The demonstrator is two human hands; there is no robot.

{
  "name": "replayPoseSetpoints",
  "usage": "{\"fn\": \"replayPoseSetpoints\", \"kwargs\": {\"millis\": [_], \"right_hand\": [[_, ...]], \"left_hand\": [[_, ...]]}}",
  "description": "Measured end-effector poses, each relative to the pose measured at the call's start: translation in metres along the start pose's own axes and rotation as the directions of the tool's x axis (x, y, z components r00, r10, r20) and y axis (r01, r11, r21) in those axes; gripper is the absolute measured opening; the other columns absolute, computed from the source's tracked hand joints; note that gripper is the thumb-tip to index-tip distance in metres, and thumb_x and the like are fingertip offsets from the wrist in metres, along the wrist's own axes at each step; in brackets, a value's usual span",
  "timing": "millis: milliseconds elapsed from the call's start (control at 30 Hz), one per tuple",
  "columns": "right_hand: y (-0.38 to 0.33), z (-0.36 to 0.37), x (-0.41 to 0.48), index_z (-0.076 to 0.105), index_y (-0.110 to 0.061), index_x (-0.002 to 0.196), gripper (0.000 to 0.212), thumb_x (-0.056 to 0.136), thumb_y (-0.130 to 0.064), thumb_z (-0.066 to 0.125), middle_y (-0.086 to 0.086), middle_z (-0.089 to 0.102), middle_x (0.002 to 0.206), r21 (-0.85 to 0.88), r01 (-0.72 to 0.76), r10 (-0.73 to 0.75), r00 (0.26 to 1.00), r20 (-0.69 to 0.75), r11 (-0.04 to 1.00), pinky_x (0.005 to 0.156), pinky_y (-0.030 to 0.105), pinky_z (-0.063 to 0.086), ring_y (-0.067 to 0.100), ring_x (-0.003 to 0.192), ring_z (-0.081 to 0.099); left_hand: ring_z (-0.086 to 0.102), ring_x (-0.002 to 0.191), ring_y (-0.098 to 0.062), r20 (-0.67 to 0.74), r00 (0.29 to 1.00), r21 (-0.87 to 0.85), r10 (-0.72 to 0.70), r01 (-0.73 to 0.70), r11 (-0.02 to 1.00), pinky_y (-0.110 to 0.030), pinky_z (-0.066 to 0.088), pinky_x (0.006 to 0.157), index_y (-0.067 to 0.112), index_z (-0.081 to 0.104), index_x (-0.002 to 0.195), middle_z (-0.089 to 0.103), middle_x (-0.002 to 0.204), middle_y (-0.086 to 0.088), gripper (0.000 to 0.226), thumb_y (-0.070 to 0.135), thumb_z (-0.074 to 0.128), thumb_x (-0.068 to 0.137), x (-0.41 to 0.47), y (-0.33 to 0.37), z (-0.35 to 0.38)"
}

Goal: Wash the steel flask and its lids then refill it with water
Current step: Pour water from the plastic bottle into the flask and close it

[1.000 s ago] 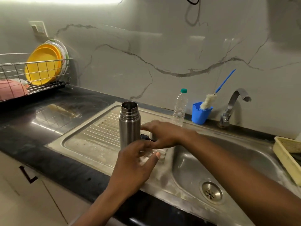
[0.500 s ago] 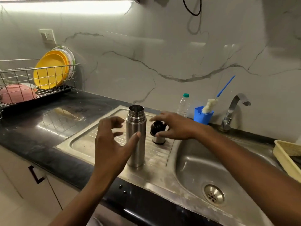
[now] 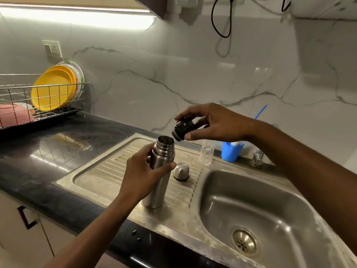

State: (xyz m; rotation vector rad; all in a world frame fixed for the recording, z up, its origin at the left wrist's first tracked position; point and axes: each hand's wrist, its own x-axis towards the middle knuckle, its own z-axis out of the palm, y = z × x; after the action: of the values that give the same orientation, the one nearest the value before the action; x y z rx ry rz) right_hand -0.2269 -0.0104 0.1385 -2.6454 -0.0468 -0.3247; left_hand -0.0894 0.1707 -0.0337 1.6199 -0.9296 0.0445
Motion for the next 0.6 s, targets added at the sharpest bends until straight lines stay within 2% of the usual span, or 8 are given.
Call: {"fn": "replayPoseSetpoints", "kwargs": {"millis": [100,233,367,533,600], "right_hand": [[-0.006,-0.003,0.010,0.066,-0.030,0.132,0.048,0.088,-0.021,0.082,-0.010,0.070,0.125,-0.039,0.007,-0.005,0.999,0.034,0.999,0.094,0.026,0.057,0.004,0.108,0.069],[-0.009,-0.002,0.021,0.067,-0.030,0.129,0.048,0.085,-0.017,0.082,-0.010,0.071,0.122,-0.132,0.013,0.009,0.987,0.158,0.991,0.086,0.022,0.056,0.008,0.105,0.071],[-0.012,0.007,0.025,0.068,-0.028,0.129,0.049,0.084,-0.014,0.083,-0.013,0.070,0.120,-0.203,0.029,0.023,0.968,0.248,0.979,0.084,0.016,0.057,0.002,0.105,0.068],[-0.010,0.014,0.028,0.068,-0.028,0.132,0.050,0.085,-0.018,0.083,-0.012,0.070,0.121,-0.253,0.036,0.040,0.957,0.289,0.967,0.088,0.018,0.057,0.002,0.103,0.069],[-0.009,0.015,0.029,0.068,-0.027,0.133,0.049,0.086,-0.024,0.083,-0.011,0.071,0.120,-0.275,0.029,0.053,0.956,0.287,0.961,0.088,0.019,0.057,-0.001,0.101,0.068]], "left_hand": [[0.069,0.100,0.006,0.009,1.000,-0.006,0.028,-0.028,1.000,-0.031,0.062,0.089,0.041,0.063,0.131,0.073,0.112,0.023,0.068,0.050,0.093,0.071,-0.001,0.003,0.006],[0.067,0.099,0.008,0.031,0.998,0.021,0.054,-0.055,0.998,-0.030,0.062,0.086,0.042,0.062,0.130,0.071,0.109,0.026,0.067,0.051,0.092,0.071,-0.002,0.007,0.012],[0.065,0.097,0.013,0.032,0.996,0.068,0.085,-0.088,0.994,-0.021,0.058,0.083,0.043,0.060,0.130,0.066,0.103,0.033,0.066,0.055,0.090,0.072,-0.004,0.010,0.015],[0.057,0.093,0.027,0.027,0.994,0.085,0.107,-0.109,0.990,-0.002,0.046,0.074,0.053,0.049,0.127,0.057,0.096,0.043,0.067,0.051,0.090,0.074,-0.005,0.013,0.019],[0.058,0.093,0.026,0.030,0.994,0.087,0.108,-0.111,0.990,-0.002,0.046,0.074,0.052,0.050,0.128,0.057,0.098,0.042,0.066,0.052,0.089,0.075,-0.005,0.012,0.020]]}}
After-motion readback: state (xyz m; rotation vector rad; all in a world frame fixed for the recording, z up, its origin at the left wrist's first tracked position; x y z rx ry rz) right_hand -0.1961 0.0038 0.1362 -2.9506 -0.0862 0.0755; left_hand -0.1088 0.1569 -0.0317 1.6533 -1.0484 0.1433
